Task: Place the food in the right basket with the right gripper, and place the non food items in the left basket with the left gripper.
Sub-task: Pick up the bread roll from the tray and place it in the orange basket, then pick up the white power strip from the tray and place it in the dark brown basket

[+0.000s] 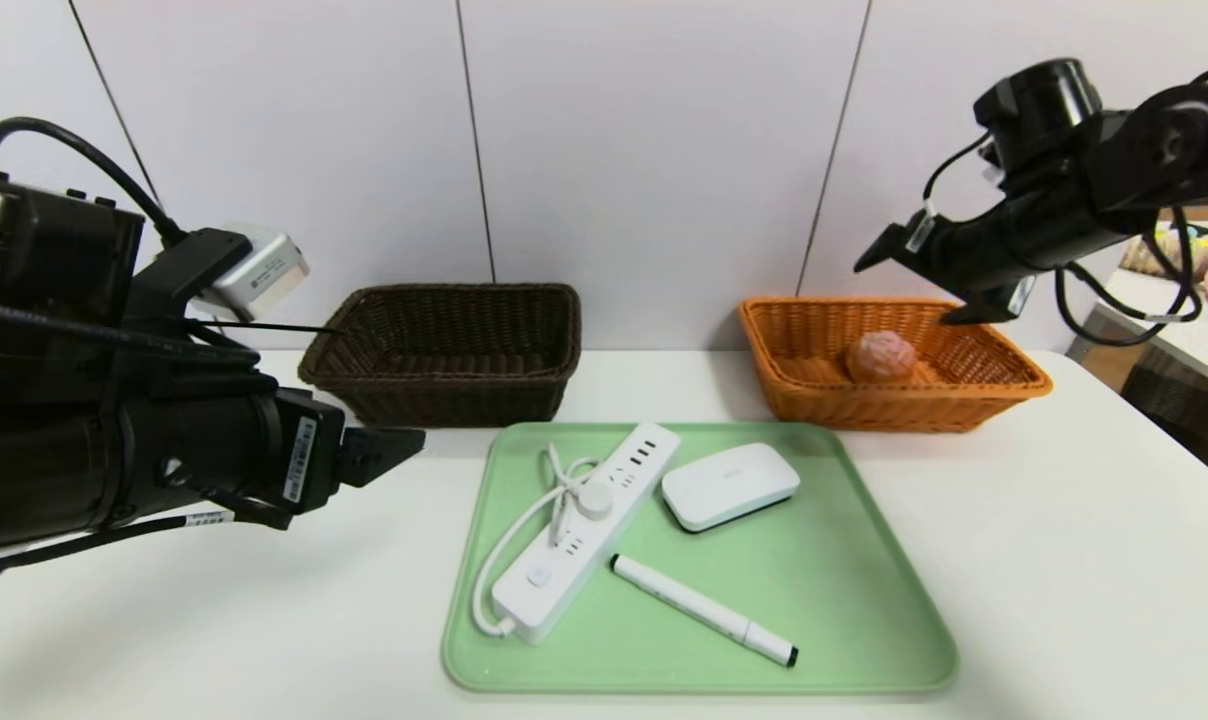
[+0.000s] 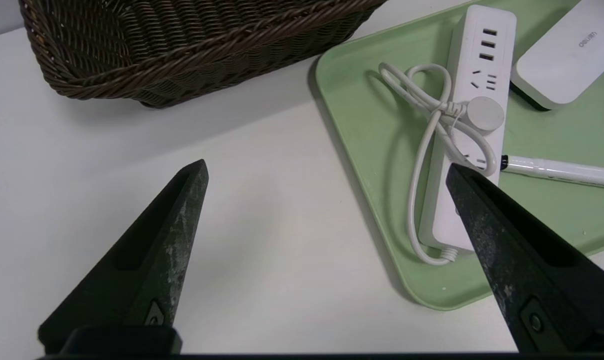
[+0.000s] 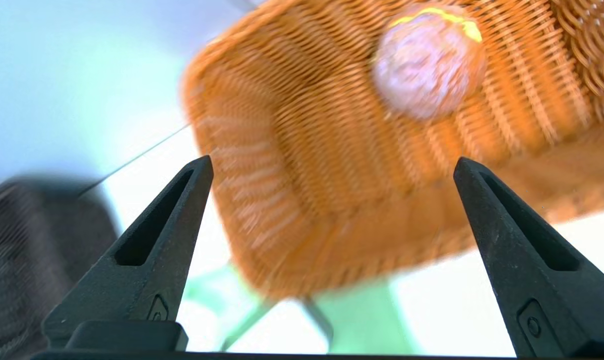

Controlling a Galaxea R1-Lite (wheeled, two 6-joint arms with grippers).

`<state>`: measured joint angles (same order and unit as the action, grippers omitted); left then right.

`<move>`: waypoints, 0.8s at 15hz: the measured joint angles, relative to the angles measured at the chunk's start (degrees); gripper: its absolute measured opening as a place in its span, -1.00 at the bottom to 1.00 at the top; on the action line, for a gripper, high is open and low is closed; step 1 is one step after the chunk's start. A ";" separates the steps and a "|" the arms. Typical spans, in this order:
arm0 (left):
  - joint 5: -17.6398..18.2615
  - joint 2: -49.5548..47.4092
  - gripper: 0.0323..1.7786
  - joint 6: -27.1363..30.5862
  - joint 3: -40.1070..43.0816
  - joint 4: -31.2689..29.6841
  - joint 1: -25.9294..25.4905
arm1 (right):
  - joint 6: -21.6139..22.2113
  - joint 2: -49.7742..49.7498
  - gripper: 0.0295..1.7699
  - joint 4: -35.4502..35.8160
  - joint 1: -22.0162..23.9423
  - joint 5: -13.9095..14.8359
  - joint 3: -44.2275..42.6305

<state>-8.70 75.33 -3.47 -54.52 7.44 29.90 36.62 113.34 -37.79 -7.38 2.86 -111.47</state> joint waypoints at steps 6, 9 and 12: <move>-0.02 -0.50 0.90 -0.05 1.02 0.17 3.04 | -13.69 -15.85 0.91 -9.97 -3.80 0.20 1.50; -0.06 -0.91 0.90 0.04 2.43 0.20 5.27 | -24.99 -22.63 0.91 -10.41 -4.74 0.44 8.77; -0.17 -0.96 0.90 0.01 3.00 0.17 6.89 | -32.11 -29.05 0.91 -10.47 -5.81 0.82 18.33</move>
<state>-8.87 74.36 -3.46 -51.52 7.61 36.79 4.51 84.29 -48.26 -13.19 3.68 -93.14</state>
